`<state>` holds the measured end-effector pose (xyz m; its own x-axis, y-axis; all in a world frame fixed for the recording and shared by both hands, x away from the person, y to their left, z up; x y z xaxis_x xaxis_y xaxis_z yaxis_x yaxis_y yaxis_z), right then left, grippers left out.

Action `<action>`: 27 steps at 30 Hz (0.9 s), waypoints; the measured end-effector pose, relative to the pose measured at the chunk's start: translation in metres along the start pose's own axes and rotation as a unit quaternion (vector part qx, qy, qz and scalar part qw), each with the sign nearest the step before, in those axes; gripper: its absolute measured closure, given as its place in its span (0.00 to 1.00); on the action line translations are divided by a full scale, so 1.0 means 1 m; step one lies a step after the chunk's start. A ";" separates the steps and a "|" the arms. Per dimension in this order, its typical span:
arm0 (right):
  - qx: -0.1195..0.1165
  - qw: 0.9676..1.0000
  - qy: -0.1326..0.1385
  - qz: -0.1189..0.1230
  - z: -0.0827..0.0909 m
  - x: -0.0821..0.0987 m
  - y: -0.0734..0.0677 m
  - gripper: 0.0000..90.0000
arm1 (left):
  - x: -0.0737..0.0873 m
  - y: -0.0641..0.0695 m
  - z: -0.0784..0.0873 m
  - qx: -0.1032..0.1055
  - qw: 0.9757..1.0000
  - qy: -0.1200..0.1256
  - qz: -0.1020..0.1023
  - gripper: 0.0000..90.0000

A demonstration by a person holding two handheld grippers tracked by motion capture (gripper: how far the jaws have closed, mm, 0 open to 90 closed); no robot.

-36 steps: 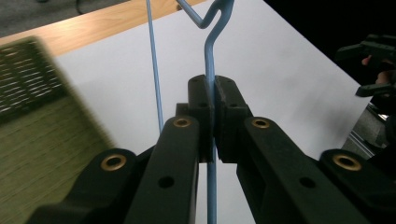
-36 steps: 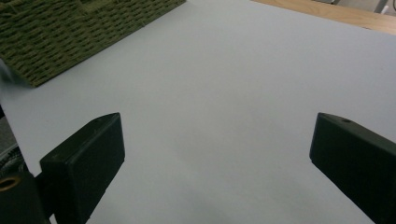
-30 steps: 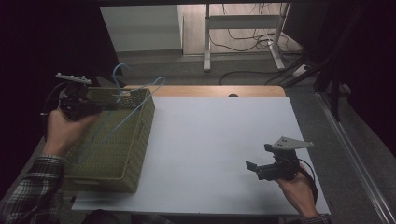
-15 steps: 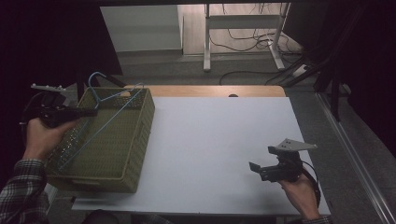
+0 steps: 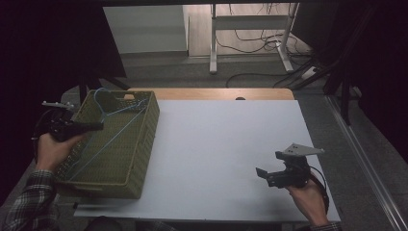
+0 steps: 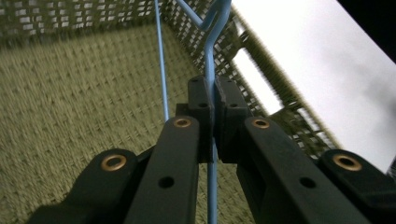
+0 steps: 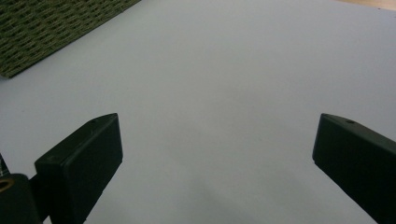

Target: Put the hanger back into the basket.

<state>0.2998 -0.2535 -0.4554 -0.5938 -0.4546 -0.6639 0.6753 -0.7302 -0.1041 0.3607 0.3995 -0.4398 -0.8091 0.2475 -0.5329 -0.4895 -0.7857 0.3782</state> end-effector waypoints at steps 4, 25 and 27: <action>0.002 1.000 -0.003 0.001 -0.002 0.001 0.000 0.01 | 0.009 -0.012 -0.015 -0.016 0.999 -0.013 0.028 0.97; 0.016 1.000 0.000 -0.002 0.003 0.009 0.003 0.01 | 0.013 0.032 -0.002 -0.136 0.990 0.042 0.005 0.35; 0.015 1.000 -0.002 -0.003 0.005 0.010 0.002 0.01 | 0.014 0.046 -0.004 -0.117 0.992 0.052 -0.007 0.31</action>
Point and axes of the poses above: each handheld gripper's, and its own axes: z roughly backward along the jaws, x roughly out of its underside, y roughly to its right, the point moved 2 cm from there along -z, roughly forward along the jaws, and after that the axes turned 11 degrees about -y, right-handed, at the moved point
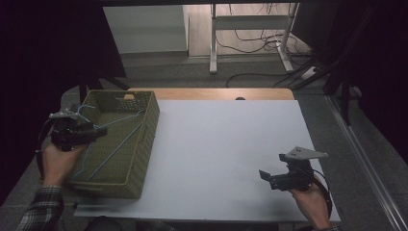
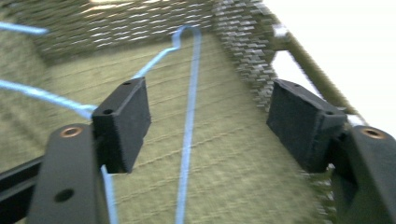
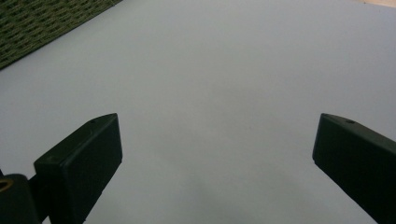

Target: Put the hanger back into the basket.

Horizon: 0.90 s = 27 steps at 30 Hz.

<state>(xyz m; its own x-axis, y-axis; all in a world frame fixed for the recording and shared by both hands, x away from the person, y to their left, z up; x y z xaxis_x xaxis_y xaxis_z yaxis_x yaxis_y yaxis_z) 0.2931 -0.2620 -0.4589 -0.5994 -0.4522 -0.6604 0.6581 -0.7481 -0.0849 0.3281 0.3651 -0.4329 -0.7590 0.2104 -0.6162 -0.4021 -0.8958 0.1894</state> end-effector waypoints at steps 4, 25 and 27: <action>0.002 1.000 -0.001 0.002 0.004 0.003 -0.001 0.01 | 0.003 0.030 0.003 0.039 0.999 0.020 -0.026 0.22; -0.008 1.000 0.002 -0.003 0.011 0.014 -0.008 0.00 | 0.044 0.126 -0.012 0.098 0.989 0.050 -0.100 0.05; -0.007 1.000 0.002 -0.002 0.010 0.016 -0.008 0.00 | 0.050 0.131 -0.015 0.093 0.989 0.050 -0.106 0.05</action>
Point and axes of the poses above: each handheld gripper's, and its own axes: z roughly backward along the jaws, x roughly out of its underside, y roughly to its right, the point moved 2 cm from there along -z, roughly forward along the jaws, and after that the axes turned 11 degrees about -y, right-handed, at the moved point
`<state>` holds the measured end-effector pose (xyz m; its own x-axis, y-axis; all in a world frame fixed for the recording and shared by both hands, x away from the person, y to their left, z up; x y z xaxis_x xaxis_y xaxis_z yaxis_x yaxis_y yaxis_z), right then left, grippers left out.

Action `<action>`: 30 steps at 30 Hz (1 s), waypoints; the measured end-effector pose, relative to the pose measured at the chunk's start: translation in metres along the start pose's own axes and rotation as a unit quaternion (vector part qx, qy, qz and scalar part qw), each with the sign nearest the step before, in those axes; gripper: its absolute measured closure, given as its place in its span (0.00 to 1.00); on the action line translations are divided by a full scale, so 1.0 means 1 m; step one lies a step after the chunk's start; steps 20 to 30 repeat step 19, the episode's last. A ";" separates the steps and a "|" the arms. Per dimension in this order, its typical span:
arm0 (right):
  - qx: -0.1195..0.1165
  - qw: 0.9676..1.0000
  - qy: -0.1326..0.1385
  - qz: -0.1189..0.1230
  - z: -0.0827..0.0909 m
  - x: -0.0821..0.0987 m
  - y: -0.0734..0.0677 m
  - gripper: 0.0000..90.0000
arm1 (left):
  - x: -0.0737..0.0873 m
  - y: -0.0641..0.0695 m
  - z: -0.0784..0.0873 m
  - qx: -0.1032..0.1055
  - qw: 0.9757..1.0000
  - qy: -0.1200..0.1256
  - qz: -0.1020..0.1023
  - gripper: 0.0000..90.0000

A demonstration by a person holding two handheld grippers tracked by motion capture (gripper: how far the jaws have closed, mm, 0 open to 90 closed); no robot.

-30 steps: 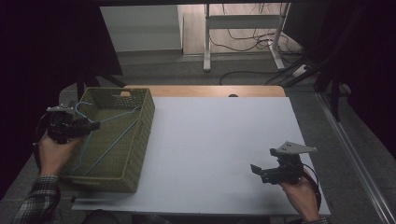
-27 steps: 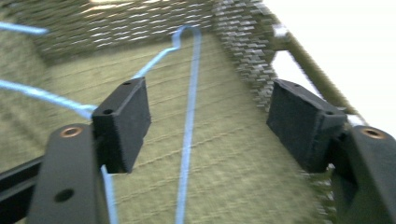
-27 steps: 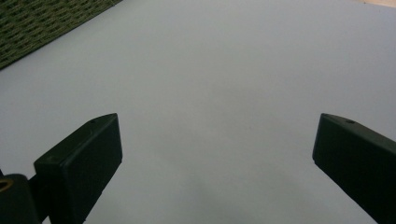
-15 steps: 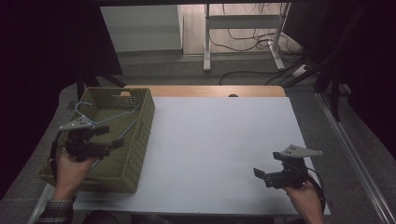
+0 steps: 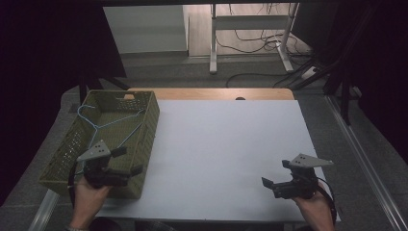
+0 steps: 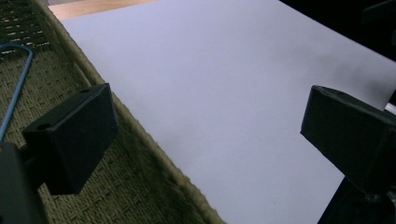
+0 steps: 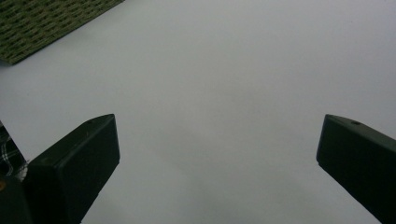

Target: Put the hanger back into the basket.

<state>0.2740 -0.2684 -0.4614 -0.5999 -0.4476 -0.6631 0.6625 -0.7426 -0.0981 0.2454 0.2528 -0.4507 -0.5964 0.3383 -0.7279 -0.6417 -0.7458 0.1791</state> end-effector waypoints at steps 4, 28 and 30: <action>0.004 1.000 -0.001 0.003 -0.002 0.003 0.000 0.00 | 0.009 0.005 -0.007 -0.023 0.999 -0.021 -0.011 0.04; 0.012 1.000 -0.017 0.013 -0.010 0.007 0.003 0.00 | 0.021 0.009 -0.023 -0.050 0.996 -0.067 -0.029 0.01; 0.012 1.000 -0.017 0.013 -0.010 0.007 0.003 0.00 | 0.021 0.009 -0.023 -0.050 0.996 -0.067 -0.029 0.01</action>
Point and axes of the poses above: each handheld gripper's, and its own axes: z roughly backward along the jaws, x roughly out of its underside, y roughly to its right, the point moved 2 cm from there along -z, roughly forward along the jaws, and after that the axes turned 11 degrees about -y, right-handed, at the moved point
